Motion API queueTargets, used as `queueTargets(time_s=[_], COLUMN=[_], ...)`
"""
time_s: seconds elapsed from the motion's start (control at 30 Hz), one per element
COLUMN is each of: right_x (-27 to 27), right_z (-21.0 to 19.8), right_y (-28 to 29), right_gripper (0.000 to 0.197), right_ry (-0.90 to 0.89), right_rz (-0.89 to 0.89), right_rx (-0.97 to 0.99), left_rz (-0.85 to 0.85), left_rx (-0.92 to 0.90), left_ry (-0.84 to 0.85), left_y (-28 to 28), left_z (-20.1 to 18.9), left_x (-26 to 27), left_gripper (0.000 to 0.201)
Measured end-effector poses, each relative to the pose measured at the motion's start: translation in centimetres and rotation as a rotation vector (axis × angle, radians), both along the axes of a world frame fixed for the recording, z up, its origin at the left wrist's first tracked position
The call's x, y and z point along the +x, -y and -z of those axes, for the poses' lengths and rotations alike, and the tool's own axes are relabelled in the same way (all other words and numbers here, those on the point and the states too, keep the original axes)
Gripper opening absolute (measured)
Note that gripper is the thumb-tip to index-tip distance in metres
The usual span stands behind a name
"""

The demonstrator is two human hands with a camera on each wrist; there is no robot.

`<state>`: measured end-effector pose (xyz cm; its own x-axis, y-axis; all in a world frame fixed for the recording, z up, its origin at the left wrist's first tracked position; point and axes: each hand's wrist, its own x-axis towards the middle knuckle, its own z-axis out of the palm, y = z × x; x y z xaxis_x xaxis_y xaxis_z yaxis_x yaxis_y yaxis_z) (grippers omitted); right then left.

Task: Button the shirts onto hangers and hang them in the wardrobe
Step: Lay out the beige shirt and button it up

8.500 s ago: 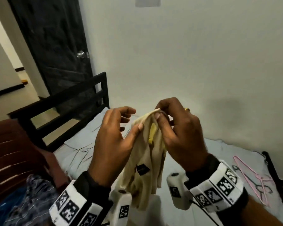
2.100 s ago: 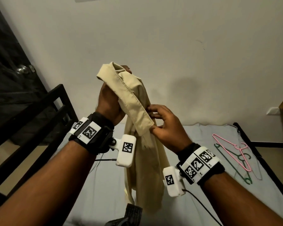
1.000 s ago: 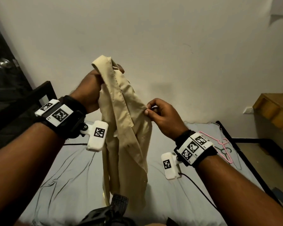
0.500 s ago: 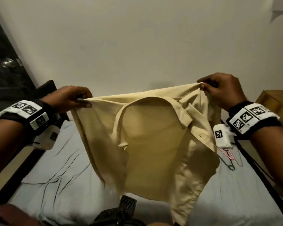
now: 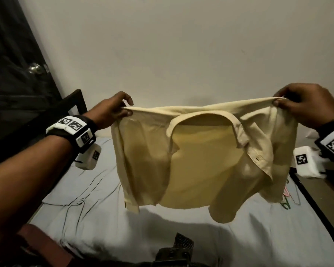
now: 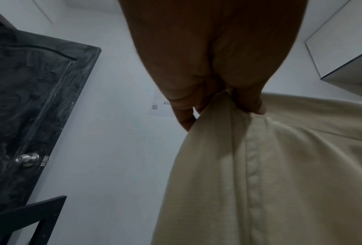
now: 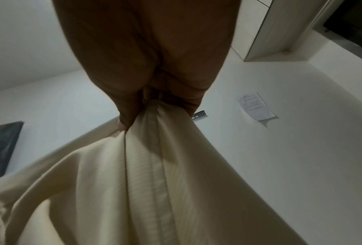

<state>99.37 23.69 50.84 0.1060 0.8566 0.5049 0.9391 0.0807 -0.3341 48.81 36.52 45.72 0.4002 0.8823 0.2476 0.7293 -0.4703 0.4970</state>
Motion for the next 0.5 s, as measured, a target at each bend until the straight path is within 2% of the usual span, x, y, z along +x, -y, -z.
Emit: queueTargets(time_s=[0.07,0.17,0.3,0.4,0.5], right_x=[1.0,1.9,2.1,2.0,1.5], right_z=[0.1,0.2,-0.2,-0.7,-1.4], right_y=[0.1,0.2,-0.1,0.2,0.8], right_gripper=[0.009,0.018,0.02,0.019,0.01], right_ry=[-0.094,-0.179,-0.239,-0.207,-0.158], right_rz=[-0.045,-0.086,-0.077,-0.078,-0.11], right_rx=[-0.038,-0.027,-0.005,-0.03,-0.07], left_rz=[0.065,0.165,0.175,0.155,0.156], left_rx=[-0.045,-0.068,-0.072,-0.071,-0.21], left_ry=[-0.039,-0.121,-0.143,-0.025,0.196], left_y=[0.4,1.7,1.9,0.6,0.0], left_z=[0.3,0.3,0.4,0.3,-0.2], left_x=[-0.1,0.3,0.6,0.0,-0.5], left_gripper=[0.014,0.039,0.02,0.006,0.008])
